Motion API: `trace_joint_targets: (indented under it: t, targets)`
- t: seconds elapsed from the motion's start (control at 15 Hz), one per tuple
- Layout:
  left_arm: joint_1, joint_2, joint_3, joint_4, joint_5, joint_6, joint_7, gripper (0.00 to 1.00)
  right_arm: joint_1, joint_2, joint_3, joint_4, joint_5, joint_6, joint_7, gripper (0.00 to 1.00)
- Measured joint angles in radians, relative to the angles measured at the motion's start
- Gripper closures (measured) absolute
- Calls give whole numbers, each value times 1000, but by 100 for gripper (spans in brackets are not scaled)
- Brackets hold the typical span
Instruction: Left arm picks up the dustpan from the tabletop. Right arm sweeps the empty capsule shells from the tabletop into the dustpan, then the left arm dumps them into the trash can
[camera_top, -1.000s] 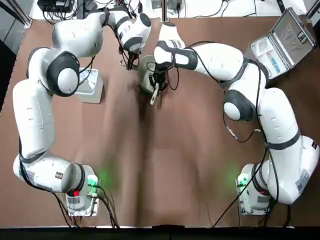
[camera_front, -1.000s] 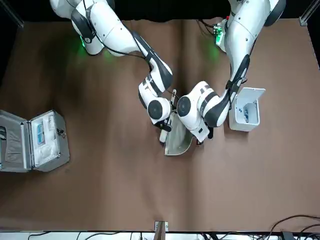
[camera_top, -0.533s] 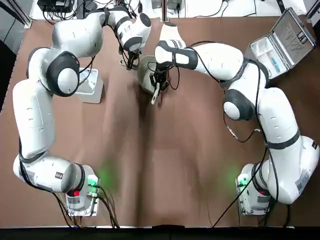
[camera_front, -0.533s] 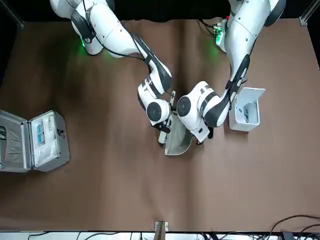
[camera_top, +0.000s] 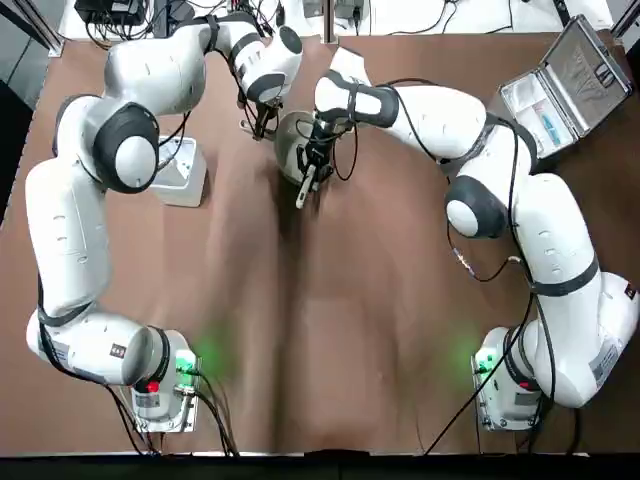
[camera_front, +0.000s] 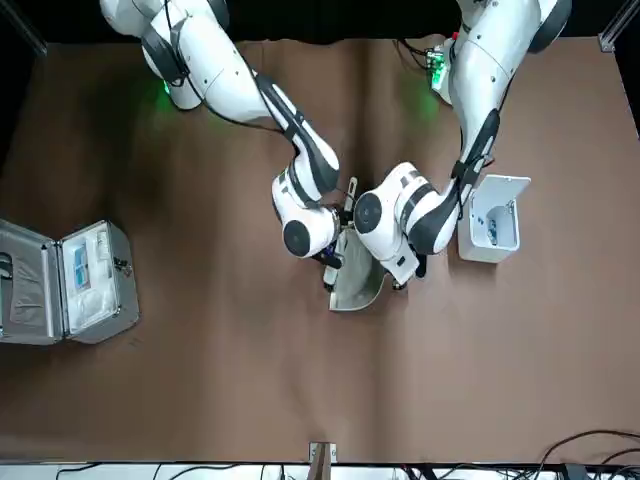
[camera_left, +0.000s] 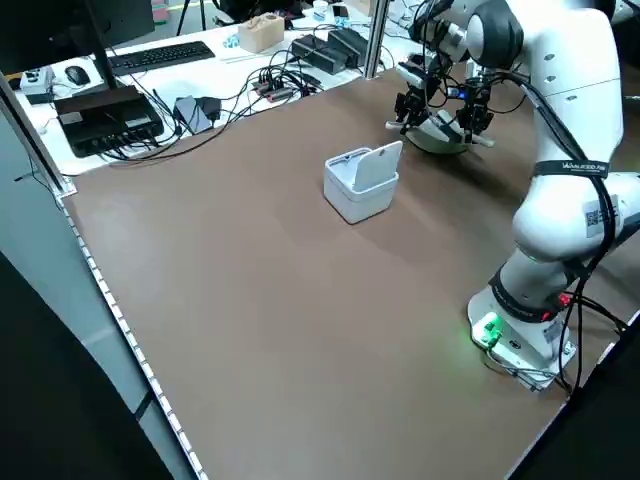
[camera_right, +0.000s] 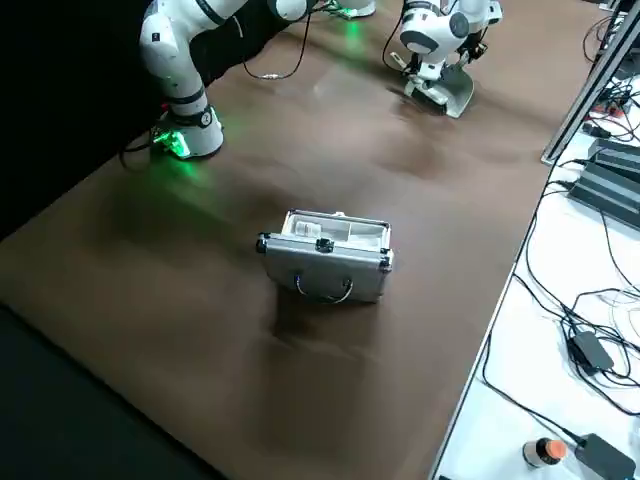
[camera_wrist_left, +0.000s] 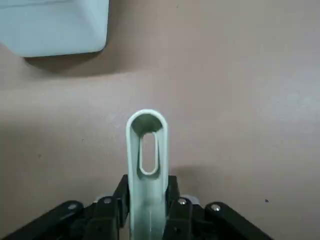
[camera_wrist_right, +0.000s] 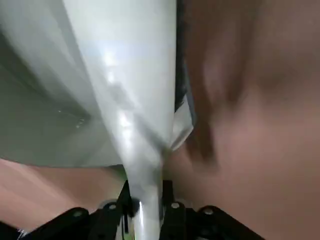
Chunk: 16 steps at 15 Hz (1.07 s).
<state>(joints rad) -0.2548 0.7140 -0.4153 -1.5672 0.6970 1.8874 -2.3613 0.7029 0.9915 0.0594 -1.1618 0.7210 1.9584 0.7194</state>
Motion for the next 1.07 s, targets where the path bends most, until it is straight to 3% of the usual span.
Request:
trace_joint_targets:
  t: [0.27,1.07]
  targets:
    - [0,0,0,2,0,0,0,67,-11,3,0,0,126,-4,-67,74]
    - [0,0,0,9,0,-1,1,67,-7,5,24,2,289,-4,-139,74]
